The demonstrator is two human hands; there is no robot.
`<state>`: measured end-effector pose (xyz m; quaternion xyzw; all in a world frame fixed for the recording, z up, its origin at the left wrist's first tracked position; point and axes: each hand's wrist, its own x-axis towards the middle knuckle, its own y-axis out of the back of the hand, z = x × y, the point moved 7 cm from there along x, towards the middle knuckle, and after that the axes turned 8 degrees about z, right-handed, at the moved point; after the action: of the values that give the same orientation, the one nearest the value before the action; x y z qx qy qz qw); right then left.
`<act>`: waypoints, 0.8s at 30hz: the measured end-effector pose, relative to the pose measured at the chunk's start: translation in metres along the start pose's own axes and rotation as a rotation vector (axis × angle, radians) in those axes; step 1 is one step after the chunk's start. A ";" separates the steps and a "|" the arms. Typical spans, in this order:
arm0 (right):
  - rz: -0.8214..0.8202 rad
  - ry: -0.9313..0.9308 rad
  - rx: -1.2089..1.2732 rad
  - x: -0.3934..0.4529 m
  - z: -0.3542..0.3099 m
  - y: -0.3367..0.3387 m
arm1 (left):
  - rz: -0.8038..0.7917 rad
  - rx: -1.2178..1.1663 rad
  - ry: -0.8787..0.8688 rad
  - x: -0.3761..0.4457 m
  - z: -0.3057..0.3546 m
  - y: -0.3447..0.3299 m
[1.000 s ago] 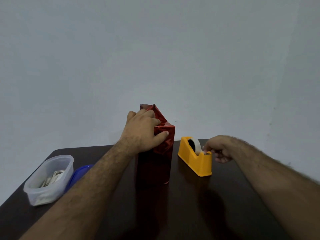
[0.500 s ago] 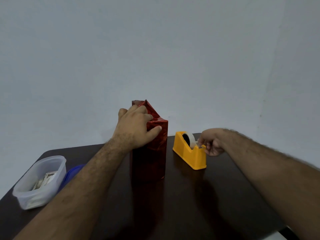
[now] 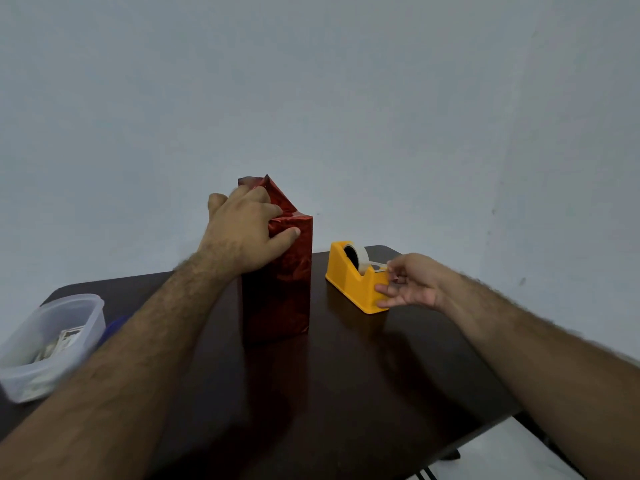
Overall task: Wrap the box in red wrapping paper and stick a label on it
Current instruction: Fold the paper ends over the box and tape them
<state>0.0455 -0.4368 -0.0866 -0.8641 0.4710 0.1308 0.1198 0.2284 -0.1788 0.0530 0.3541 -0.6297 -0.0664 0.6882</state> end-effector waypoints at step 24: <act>0.258 0.326 -0.077 0.012 0.036 0.018 | 0.013 -0.012 0.024 -0.001 -0.005 -0.001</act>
<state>0.0324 -0.4441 -0.1259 -0.8102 0.5856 0.0213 -0.0091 0.2332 -0.1776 0.0518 0.3465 -0.6234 -0.0616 0.6982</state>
